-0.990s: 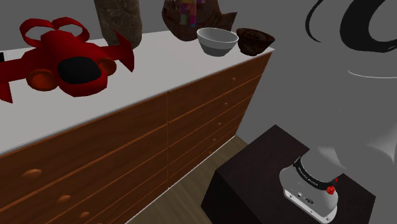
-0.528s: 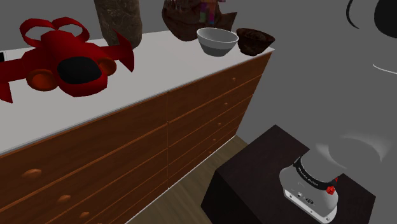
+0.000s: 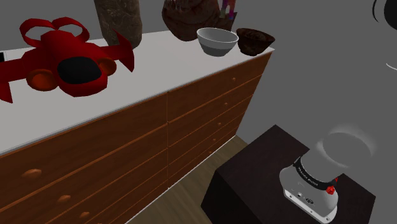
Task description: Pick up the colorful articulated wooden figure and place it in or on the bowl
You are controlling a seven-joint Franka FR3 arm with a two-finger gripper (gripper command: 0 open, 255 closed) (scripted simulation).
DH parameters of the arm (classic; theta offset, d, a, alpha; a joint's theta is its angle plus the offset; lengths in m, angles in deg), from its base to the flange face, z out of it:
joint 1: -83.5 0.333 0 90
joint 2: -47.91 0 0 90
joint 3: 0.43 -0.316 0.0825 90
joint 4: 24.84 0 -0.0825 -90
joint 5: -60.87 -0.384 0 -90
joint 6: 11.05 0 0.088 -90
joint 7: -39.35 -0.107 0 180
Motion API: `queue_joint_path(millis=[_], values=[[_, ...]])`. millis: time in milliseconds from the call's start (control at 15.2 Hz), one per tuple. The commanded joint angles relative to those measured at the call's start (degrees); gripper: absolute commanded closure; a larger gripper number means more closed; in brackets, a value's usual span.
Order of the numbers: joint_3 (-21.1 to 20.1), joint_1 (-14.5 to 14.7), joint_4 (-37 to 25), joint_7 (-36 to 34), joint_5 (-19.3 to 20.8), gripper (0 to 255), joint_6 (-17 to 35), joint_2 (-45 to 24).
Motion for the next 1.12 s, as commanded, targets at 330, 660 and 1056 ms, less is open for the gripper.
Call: queue_joint_path(millis=[330,660,1056], values=[[4.9,-6.3,2.4,10.7,-0.7,255,2.2,1.8],[8.0,-10.2,-0.1,17.9,-0.4,255,2.5,0.0],[11.2,-14.5,-7.7,26.2,0.4,255,1.3,-5.4]])
